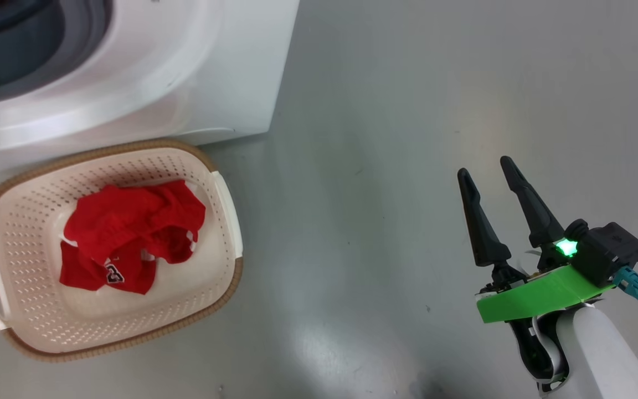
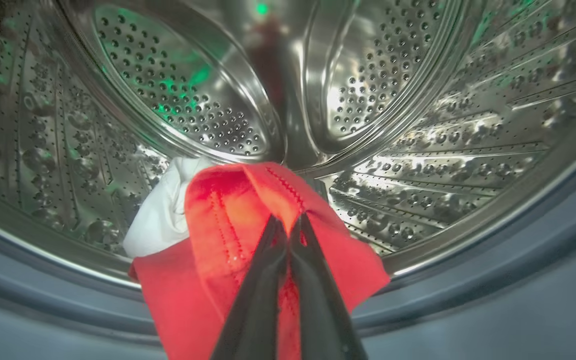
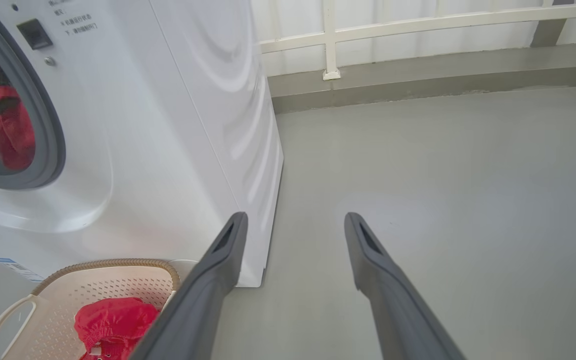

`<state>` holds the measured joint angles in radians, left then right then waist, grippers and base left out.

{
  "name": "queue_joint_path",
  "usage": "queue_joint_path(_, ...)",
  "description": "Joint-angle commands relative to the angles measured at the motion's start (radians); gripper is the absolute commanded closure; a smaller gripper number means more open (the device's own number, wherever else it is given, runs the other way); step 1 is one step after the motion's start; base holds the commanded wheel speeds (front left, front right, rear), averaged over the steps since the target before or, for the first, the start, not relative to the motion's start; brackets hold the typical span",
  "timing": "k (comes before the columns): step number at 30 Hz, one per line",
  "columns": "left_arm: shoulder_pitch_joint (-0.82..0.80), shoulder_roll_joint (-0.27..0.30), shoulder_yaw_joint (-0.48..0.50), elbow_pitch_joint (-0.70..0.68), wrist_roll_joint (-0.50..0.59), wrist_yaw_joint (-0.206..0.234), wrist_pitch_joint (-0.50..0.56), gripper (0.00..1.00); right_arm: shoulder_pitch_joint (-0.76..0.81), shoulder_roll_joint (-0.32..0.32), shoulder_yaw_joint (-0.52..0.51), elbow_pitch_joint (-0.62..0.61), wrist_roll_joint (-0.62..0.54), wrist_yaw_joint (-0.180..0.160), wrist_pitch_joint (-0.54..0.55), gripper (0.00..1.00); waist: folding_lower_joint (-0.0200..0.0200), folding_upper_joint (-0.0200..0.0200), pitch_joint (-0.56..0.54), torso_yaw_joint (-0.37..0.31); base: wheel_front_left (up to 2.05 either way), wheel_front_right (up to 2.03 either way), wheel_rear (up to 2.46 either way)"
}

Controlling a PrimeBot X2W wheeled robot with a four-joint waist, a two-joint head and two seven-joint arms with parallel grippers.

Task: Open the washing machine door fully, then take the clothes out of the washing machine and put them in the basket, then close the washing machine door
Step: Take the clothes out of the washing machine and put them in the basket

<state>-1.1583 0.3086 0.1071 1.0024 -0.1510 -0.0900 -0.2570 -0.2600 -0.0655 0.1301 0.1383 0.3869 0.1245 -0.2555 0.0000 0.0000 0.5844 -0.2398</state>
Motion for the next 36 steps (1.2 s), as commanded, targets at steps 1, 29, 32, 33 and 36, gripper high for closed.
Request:
queue_joint_path(1, 0.062, 0.027, 0.025, -0.083, -0.005, -0.007, -0.005, 1.0, 0.016, -0.011, 0.011, -0.017, 0.004, 0.006, -0.006, 0.0, 0.0, 0.0, -0.037, 0.016, 0.0, 0.0, 0.0)
queue_joint_path(29, 0.56, -0.165, 0.103, -0.825, 0.039, -0.04, -0.005, 1.0, 0.128, -0.043, -0.019, -0.008, -0.01, 0.006, -0.006, 0.0, 0.0, 0.0, -0.243, 0.099, 0.0, 0.0, 0.0)
queue_joint_path(32, 0.592, -0.175, 0.091, -0.892, 0.041, -0.04, -0.005, 1.0, 0.134, -0.045, -0.021, -0.008, -0.011, 0.006, -0.006, 0.0, 0.0, 0.0, -0.252, 0.107, 0.0, 0.0, 0.0)
queue_joint_path(33, 0.602, -0.179, 0.087, -0.915, 0.04, -0.04, -0.005, 1.0, 0.136, -0.045, -0.022, -0.008, -0.011, 0.006, -0.006, 0.0, 0.0, 0.0, -0.255, 0.109, 0.0, 0.0, 0.0)
queue_joint_path(36, 0.633, -0.188, 0.077, -0.98, 0.039, -0.04, -0.005, 1.0, 0.14, -0.047, -0.022, -0.009, -0.012, 0.006, -0.006, 0.0, 0.0, 0.0, -0.261, 0.116, 0.0, 0.0, 0.0)
